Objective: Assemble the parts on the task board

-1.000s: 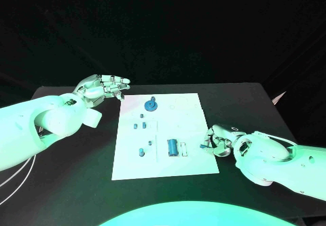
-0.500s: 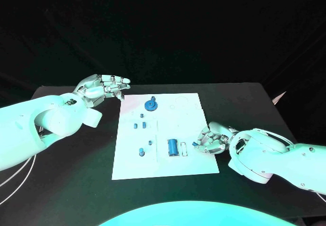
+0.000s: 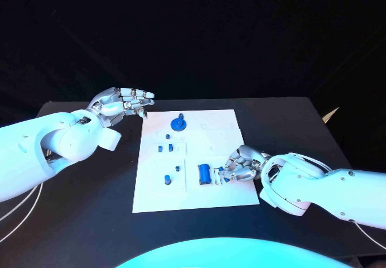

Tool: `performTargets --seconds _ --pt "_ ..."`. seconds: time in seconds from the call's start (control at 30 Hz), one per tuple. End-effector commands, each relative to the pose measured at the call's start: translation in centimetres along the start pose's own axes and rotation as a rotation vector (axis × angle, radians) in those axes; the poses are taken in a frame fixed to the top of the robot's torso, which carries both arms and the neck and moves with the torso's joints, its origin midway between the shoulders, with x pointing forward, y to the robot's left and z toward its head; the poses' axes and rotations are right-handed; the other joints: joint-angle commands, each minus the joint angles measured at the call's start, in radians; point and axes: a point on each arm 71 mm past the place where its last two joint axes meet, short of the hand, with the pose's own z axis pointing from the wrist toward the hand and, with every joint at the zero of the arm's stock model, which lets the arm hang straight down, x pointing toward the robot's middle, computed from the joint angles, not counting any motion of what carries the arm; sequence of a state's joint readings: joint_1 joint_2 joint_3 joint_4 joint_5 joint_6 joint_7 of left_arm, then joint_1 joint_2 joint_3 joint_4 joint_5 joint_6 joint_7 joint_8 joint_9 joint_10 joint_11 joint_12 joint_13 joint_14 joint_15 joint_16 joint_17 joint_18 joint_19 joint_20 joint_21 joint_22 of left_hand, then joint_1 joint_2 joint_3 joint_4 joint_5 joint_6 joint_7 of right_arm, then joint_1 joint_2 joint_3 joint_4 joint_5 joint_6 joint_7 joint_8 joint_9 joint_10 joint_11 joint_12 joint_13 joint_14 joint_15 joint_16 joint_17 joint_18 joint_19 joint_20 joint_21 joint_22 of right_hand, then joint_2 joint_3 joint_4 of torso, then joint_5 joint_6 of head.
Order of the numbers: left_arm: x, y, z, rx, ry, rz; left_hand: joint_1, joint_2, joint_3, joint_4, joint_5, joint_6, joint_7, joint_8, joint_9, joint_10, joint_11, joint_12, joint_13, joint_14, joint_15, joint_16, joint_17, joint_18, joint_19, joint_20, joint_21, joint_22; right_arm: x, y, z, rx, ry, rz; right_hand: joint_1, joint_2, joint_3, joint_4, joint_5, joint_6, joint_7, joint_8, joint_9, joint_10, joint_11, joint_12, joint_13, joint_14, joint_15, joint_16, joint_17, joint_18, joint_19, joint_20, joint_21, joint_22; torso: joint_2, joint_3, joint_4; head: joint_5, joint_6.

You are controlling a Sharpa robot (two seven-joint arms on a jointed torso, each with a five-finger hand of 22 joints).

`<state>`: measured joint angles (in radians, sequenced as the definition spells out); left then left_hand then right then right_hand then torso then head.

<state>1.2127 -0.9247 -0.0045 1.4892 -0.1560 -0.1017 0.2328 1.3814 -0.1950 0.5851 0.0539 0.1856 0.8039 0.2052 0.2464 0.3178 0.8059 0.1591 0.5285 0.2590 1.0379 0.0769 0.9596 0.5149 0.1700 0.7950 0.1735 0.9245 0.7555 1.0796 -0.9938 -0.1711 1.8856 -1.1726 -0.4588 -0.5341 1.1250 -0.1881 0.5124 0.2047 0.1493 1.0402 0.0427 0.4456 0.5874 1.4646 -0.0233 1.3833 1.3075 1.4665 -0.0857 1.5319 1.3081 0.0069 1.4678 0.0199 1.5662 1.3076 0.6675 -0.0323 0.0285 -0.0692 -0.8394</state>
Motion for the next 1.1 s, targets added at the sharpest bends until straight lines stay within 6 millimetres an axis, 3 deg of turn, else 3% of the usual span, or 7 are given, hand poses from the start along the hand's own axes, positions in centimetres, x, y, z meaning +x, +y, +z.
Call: performTargets --seconds 0.03,1.1 --pt "0.3 -0.1 0.1 0.005 0.016 -0.010 -0.004 0.001 0.000 0.004 0.004 -0.005 0.017 0.003 0.001 -0.006 -0.002 0.005 -0.001 -0.005 0.001 0.006 -0.002 0.014 0.002 0.004 -0.002 -0.002 0.1 0.1 0.2 -0.006 -0.010 0.007 -0.010 0.001 -0.003 0.004 -0.003 0.008 0.000 0.005 0.001 0.053 -0.007 0.006 0.178 0.088 -0.006 0.003 0.178 -0.007 0.103 -0.003 0.005 0.263 0.000 0.0002 0.0004 0.002 -0.002" --pt "0.3 -0.1 0.0 0.002 0.021 -0.010 -0.004 0.001 0.000 0.004 0.003 -0.005 0.017 0.004 0.001 -0.007 -0.002 0.005 -0.001 -0.005 0.001 0.006 -0.002 0.014 0.002 0.004 -0.002 -0.002 1.4 0.4 1.2 -0.007 0.011 -0.045 -0.025 -0.001 -0.011 0.006 -0.003 0.015 -0.004 0.010 0.005 0.054 -0.010 0.006 0.179 0.088 -0.008 0.002 0.177 -0.007 0.103 -0.005 0.005 0.263 0.000 0.0003 -0.0004 0.007 -0.007"
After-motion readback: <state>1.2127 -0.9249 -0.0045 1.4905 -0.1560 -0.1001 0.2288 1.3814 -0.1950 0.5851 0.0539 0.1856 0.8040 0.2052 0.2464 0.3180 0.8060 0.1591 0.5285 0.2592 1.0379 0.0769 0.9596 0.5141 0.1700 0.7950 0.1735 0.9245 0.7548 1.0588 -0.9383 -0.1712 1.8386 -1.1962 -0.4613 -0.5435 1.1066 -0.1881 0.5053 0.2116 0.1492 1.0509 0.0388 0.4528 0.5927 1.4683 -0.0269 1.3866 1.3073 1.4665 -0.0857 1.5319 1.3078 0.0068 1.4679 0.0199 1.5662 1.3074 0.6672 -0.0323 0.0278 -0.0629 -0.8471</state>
